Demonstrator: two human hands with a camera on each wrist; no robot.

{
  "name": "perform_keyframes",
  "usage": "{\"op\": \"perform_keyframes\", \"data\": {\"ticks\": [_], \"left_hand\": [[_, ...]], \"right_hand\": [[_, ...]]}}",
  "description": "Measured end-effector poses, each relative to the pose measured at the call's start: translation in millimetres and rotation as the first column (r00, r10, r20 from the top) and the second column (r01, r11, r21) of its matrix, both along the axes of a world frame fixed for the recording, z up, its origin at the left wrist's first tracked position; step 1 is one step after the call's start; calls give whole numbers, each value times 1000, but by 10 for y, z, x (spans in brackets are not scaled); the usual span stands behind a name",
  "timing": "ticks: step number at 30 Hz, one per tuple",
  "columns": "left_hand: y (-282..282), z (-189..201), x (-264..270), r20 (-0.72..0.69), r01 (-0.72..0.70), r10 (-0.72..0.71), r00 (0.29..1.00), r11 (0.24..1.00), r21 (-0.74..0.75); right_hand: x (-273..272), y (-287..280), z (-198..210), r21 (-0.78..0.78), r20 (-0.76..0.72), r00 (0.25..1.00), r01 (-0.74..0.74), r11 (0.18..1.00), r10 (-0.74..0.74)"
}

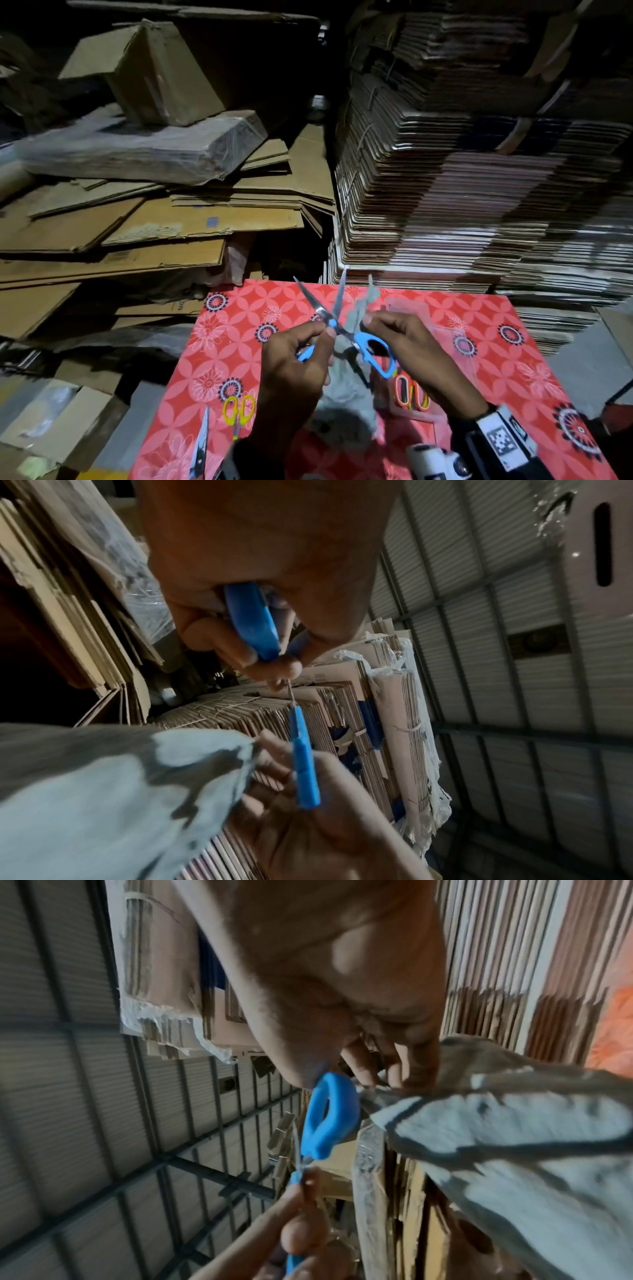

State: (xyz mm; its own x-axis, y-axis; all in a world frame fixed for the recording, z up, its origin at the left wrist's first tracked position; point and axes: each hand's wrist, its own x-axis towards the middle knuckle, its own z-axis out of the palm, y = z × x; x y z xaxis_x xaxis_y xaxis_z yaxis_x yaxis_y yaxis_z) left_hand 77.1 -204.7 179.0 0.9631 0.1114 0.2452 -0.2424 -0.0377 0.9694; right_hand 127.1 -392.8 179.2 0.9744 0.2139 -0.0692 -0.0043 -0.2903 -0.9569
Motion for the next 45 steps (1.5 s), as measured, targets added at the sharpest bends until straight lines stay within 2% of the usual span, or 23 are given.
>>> {"op": "perform_keyframes", "data": {"ticks": [4, 7, 9, 12, 14, 16, 17, 18, 20, 22, 25, 27, 30, 32, 34, 36, 37, 40, 43, 45], "left_hand": [[33, -29, 45, -136, 24, -38, 990, 995, -99], [52, -96, 94, -139, 33, -45, 989, 996, -82], [45, -158, 142, -128, 31, -39, 991, 997, -67], [14, -238, 219, -116, -28, 32, 993, 999, 31], [-7, -275, 249, -115, -86, 95, 989, 993, 81], [-8, -326, 280, -92, -121, 140, 986, 974, 190], [-17, -326, 279, -93, -90, 112, 989, 973, 211], [-36, -294, 269, -109, -33, 53, 993, 983, 180], [-88, -174, 236, -183, 91, -87, 979, 996, 15], [-112, -41, 215, -264, 143, -190, 946, 972, -189], [-73, -7, 247, -285, 163, -282, 916, 912, -377], [-27, -45, 285, -329, 149, -299, 896, 898, -413], [-15, -61, 296, -335, 175, -357, 872, 867, -466], [-28, -60, 292, -332, 197, -376, 865, 864, -463], [-46, -25, 269, -359, 196, -355, 863, 891, -409], [-56, -18, 263, -371, 198, -360, 856, 891, -408], [-67, -17, 269, -379, 194, -360, 852, 891, -411], [-94, -51, 299, -414, 186, -359, 837, 897, -400], [-182, -36, 321, -437, 142, -349, 829, 887, -439], [-259, -53, 335, -440, 120, -338, 832, 884, -452]], "right_hand": [[-100, 13, 94, 15, -211, 976, 66, 998, -61], [-175, 31, 277, 149, -189, 982, 4, 989, 25], [-228, 57, 355, 240, -91, 995, -12, 971, 35], [-256, 80, 363, 259, 72, 993, 74, 963, -95], [-238, 98, 281, 277, 129, 969, 170, 946, -212], [-217, 134, 184, 218, 219, 927, 257, 941, -304], [-215, 161, 138, 162, 298, 898, 287, 944, -324], [-222, 185, 105, 97, 396, 861, 306, 947, -319], [-266, 269, 73, -17, 566, 789, 299, 954, -238], [-326, 353, 48, -59, 605, 779, 249, 967, -164], [-374, 387, 35, -126, 609, 792, 162, 979, -53], [-381, 358, 52, -126, 557, 831, 82, 989, 2], [-363, 283, 90, -71, 488, 873, 30, 997, 8], [-322, 197, 115, -43, 501, 865, 73, 996, -41], [-262, 60, 120, -36, 533, 833, 199, 979, -149], [-213, -95, 112, -75, 535, 814, 311, 947, -225], [-202, -156, 99, -111, 508, 832, 322, 940, -225], [-238, -287, 29, -206, 313, 944, 175, 963, -104], [-331, -380, 24, -247, 231, 973, 55, 967, 4], [-365, -448, 24, -226, 200, 980, 55, 973, -9]]}}
